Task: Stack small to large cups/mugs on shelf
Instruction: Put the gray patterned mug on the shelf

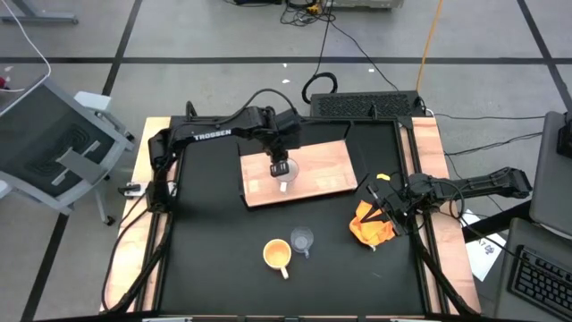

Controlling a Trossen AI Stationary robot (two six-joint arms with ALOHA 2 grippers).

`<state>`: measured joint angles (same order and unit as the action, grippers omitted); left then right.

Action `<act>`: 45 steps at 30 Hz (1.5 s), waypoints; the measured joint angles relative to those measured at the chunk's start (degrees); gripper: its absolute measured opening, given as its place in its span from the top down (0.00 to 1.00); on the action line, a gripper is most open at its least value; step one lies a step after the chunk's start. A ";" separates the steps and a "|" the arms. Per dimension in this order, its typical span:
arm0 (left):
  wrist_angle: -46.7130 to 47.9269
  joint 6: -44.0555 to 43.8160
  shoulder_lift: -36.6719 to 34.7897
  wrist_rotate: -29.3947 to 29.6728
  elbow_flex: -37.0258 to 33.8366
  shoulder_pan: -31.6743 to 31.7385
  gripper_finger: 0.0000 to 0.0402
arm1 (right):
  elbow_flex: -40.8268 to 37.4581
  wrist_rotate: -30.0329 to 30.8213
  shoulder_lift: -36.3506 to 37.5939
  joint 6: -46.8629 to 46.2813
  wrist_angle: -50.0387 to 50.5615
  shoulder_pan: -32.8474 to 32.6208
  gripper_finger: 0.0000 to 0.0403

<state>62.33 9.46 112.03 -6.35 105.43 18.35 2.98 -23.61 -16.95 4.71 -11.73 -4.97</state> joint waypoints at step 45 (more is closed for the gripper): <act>-2.85 -8.33 -19.68 2.16 -13.63 1.45 0.98 | 0.00 0.00 -0.07 -0.83 -0.58 0.01 1.00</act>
<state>59.48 1.13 92.35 -4.19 91.80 19.80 2.98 -23.62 -17.02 3.88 -12.31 -4.96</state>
